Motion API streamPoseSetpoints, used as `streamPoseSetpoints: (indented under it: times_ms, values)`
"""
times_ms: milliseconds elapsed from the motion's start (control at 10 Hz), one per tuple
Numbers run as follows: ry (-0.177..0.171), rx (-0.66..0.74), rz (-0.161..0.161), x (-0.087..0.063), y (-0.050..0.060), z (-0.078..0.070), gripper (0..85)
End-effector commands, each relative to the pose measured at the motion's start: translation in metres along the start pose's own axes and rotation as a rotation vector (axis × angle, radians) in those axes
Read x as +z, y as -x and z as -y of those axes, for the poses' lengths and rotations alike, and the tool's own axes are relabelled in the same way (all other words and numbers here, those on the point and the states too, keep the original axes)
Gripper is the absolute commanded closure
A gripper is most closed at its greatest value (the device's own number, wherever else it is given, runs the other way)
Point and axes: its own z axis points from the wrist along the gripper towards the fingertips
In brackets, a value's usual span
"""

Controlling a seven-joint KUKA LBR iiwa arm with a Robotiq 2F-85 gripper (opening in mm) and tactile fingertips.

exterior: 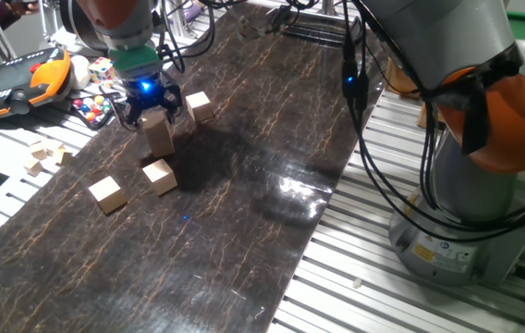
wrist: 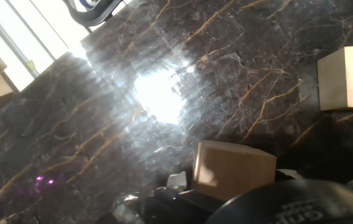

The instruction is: Stack the blocks in a vertical line of five

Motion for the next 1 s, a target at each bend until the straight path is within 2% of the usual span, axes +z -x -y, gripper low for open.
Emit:
streamPoseSetpoints:
  times_ms: [0, 200, 500, 900]
  values:
    - [-0.002, 0.002, 0.002, -0.001, 0.0, 0.0, 10.3]
    - [-0.004, 0.003, 0.012, -0.009, 0.001, 0.003, 9.7]
    - [-0.016, 0.003, 0.0, -0.035, 0.006, 0.005, 9.3]
    - [-0.023, -0.023, -0.005, -0.053, -0.005, -0.005, 10.0]
